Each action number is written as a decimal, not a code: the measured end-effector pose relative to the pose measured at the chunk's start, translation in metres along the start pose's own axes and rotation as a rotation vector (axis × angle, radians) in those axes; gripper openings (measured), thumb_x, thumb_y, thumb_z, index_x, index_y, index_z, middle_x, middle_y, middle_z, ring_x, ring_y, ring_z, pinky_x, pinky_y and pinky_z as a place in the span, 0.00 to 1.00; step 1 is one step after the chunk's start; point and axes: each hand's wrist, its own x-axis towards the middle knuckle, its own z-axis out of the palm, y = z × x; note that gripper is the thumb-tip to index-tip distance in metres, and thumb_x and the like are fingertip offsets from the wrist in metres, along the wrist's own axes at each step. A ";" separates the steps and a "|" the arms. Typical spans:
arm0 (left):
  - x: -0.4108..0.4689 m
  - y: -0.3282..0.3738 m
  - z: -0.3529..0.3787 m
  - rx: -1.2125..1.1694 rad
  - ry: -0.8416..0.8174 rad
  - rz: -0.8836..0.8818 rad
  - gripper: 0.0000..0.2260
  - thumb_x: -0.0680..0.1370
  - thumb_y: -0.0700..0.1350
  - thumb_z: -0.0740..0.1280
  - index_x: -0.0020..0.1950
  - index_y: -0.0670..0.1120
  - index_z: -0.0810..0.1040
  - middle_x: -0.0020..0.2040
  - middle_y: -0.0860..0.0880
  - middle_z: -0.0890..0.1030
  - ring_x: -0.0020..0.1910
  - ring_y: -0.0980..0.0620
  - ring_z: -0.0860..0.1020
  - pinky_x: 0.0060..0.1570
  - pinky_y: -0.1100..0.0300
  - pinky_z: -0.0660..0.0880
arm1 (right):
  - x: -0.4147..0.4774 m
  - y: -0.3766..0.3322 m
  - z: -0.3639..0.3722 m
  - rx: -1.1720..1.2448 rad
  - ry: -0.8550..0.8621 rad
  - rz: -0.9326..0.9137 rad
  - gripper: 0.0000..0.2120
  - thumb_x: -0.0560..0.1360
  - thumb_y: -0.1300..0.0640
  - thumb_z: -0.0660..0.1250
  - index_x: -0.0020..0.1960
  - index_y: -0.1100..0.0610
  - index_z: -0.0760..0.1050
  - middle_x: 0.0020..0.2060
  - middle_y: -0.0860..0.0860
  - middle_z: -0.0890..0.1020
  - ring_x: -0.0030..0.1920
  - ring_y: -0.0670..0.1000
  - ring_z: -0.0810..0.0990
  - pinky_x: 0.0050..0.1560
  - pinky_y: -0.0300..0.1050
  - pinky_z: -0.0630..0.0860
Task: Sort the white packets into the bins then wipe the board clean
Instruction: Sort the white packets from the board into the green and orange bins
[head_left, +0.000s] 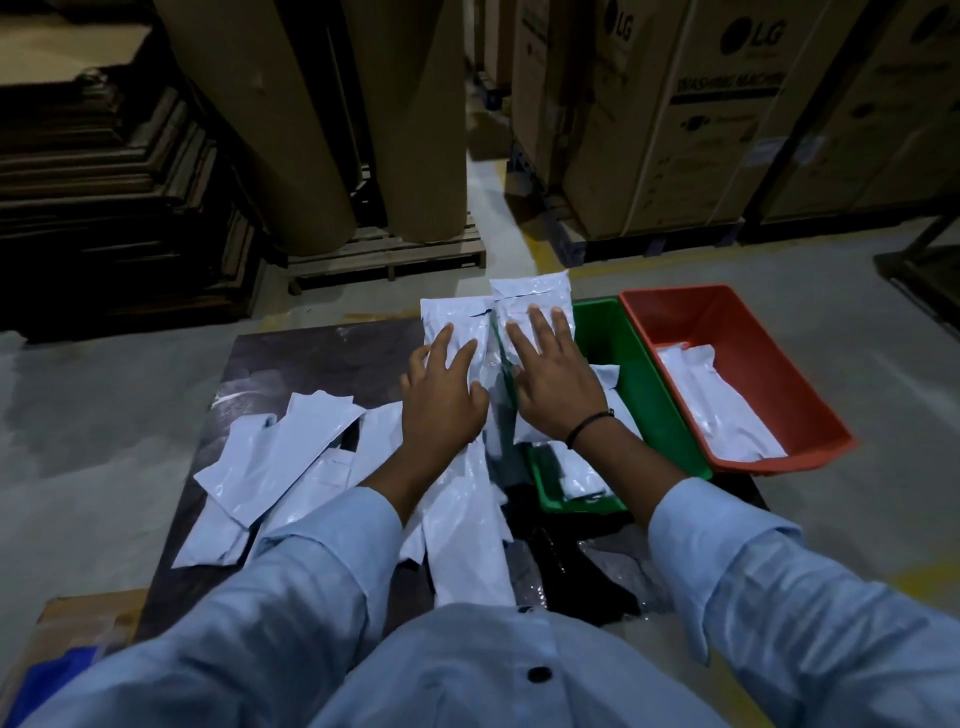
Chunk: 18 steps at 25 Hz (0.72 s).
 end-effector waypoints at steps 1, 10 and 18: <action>0.002 0.012 0.003 0.009 -0.003 0.016 0.25 0.79 0.50 0.64 0.76 0.54 0.69 0.82 0.50 0.59 0.77 0.40 0.60 0.70 0.38 0.63 | -0.004 0.012 -0.005 -0.003 0.008 0.010 0.30 0.78 0.51 0.55 0.78 0.57 0.57 0.77 0.63 0.57 0.77 0.68 0.49 0.76 0.63 0.55; 0.019 0.103 0.034 0.056 -0.043 0.115 0.25 0.79 0.49 0.63 0.77 0.54 0.68 0.81 0.50 0.61 0.76 0.40 0.60 0.68 0.39 0.65 | -0.041 0.138 -0.026 -0.066 0.004 0.154 0.29 0.78 0.53 0.57 0.78 0.57 0.59 0.76 0.64 0.59 0.76 0.69 0.53 0.75 0.64 0.56; 0.026 0.148 0.062 0.028 -0.026 0.093 0.26 0.77 0.49 0.64 0.76 0.53 0.69 0.80 0.50 0.64 0.75 0.40 0.62 0.68 0.41 0.65 | -0.064 0.257 -0.018 -0.144 -0.148 0.218 0.28 0.80 0.51 0.57 0.78 0.56 0.58 0.77 0.64 0.58 0.77 0.68 0.52 0.76 0.62 0.54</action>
